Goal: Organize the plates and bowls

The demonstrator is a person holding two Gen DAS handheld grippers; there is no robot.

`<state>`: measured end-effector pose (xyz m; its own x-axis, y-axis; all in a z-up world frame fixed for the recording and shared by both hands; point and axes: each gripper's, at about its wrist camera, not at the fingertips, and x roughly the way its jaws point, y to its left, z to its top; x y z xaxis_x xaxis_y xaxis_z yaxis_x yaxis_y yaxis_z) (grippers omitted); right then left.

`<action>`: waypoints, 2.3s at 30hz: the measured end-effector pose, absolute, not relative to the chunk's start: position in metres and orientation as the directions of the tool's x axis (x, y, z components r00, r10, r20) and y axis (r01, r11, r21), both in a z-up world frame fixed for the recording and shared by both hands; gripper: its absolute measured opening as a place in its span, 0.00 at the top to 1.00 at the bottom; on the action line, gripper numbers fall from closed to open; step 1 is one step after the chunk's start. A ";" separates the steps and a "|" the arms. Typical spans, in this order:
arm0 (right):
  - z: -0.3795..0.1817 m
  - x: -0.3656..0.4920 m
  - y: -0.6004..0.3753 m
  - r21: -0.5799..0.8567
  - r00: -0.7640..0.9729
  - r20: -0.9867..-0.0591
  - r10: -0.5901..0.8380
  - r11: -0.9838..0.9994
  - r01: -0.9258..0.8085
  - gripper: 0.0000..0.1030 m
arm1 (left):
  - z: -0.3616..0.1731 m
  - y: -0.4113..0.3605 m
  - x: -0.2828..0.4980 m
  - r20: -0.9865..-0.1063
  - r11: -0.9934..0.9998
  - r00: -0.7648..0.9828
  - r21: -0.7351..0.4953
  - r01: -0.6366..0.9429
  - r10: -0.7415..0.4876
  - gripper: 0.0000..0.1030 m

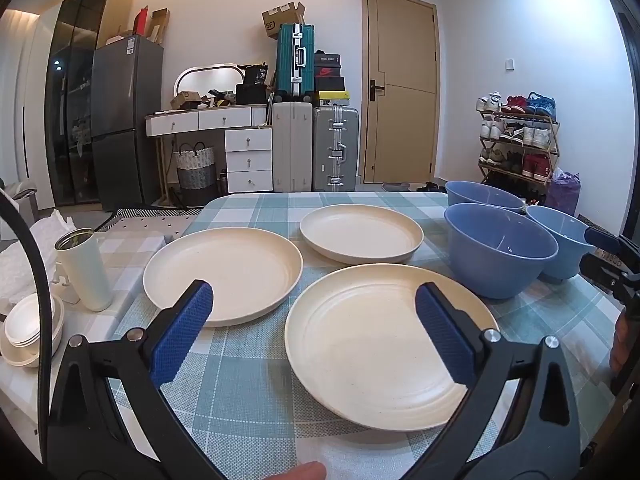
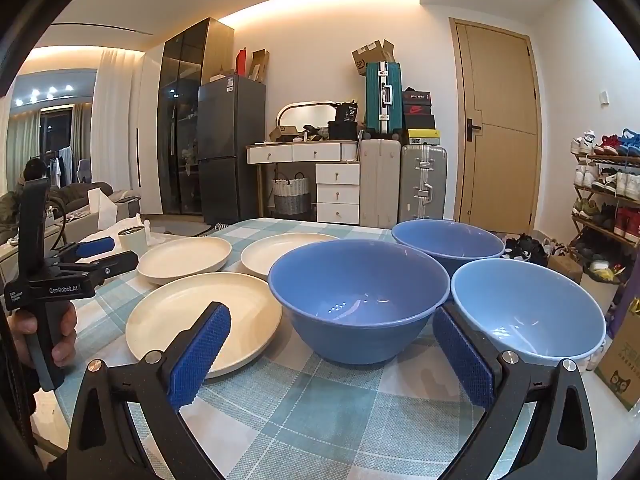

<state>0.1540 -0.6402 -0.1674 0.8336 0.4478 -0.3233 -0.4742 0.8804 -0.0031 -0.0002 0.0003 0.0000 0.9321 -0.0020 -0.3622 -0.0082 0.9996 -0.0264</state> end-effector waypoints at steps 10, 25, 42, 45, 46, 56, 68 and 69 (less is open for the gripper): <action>-0.169 0.152 -0.641 -0.003 0.833 -0.322 0.449 0.880 -0.475 0.00 | 0.000 0.000 0.000 -0.362 1.000 0.932 -0.025 -0.008 -0.002 0.02; -0.169 0.152 -0.642 -0.004 0.833 -0.321 0.450 0.879 -0.476 0.00 | 0.000 0.000 0.000 -0.362 1.000 0.932 -0.025 -0.008 -0.001 0.02; -0.170 0.151 -0.642 -0.005 0.834 -0.320 0.450 0.879 -0.476 0.00 | 0.000 0.000 0.000 -0.361 1.000 0.932 -0.025 -0.008 -0.001 0.02; -0.170 0.151 -0.642 -0.005 0.834 -0.320 0.450 0.879 -0.476 0.00 | 0.000 0.000 0.000 -0.362 1.000 0.932 -0.025 -0.009 -0.001 0.02; -0.170 0.151 -0.642 -0.005 0.834 -0.320 0.450 0.879 -0.476 0.00 | 0.000 0.000 0.000 -0.362 1.000 0.932 -0.025 -0.008 -0.001 0.02; -0.159 0.146 -0.644 0.001 0.835 -0.330 0.442 0.884 -0.468 0.00 | 0.002 0.001 -0.001 -0.370 1.000 0.929 -0.026 -0.010 -0.001 0.02; -0.163 0.156 -0.647 0.015 0.829 -0.350 0.436 0.887 -0.461 0.00 | 0.001 0.004 0.003 -0.370 1.000 0.929 -0.028 -0.012 0.001 0.02; -0.163 0.156 -0.646 0.014 0.828 -0.352 0.437 0.887 -0.462 0.00 | 0.001 0.004 0.003 -0.370 1.000 0.929 -0.027 -0.012 0.001 0.02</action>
<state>0.1563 -0.6462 -0.1631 0.8277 0.4369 -0.3520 -0.4619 0.8868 0.0145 0.0031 0.0036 0.0006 0.9289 0.0008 -0.3703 -0.0117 0.9996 -0.0272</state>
